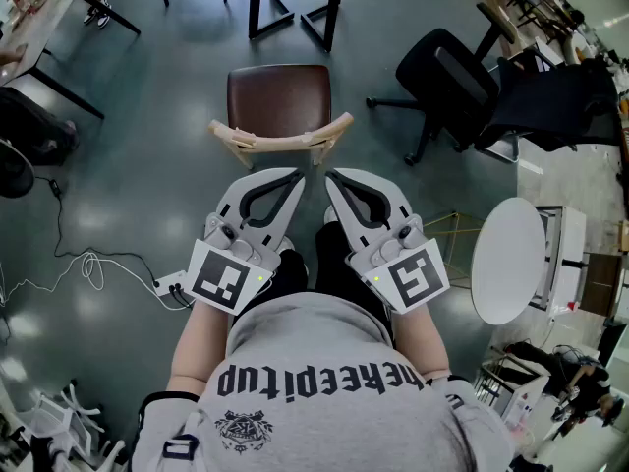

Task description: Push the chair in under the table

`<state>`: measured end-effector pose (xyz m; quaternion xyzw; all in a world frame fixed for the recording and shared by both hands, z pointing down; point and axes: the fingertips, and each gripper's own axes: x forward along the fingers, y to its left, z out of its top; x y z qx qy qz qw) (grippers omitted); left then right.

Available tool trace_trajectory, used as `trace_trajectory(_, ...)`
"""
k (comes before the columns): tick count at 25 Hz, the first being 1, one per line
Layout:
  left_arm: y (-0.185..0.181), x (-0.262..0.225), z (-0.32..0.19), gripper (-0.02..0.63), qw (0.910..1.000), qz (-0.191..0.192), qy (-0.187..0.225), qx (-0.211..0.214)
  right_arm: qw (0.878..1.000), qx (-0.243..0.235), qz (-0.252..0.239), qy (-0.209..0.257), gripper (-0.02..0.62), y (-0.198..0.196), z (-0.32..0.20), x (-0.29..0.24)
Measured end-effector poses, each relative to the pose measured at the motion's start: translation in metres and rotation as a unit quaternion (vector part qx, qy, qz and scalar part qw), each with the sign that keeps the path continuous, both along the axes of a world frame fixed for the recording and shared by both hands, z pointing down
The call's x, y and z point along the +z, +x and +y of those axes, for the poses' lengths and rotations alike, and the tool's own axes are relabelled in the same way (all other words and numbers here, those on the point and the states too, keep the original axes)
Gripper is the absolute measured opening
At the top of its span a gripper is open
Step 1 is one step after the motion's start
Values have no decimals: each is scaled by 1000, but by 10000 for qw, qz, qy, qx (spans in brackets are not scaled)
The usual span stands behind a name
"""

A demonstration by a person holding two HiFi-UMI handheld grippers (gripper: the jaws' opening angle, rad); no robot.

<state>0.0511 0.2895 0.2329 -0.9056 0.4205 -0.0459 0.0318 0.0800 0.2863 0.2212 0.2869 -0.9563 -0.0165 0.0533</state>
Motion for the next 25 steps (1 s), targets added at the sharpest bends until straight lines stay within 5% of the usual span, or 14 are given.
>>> trace_trajectory(17, -3, -4, 8, 15, 9999, -78, 127, -69, 9999, -58, 1, 152, 9, -1, 9, -5)
trace_trajectory(25, -18, 11, -10, 17, 9985, -330, 82, -432, 9996, -46, 291, 48, 11, 8, -8, 14)
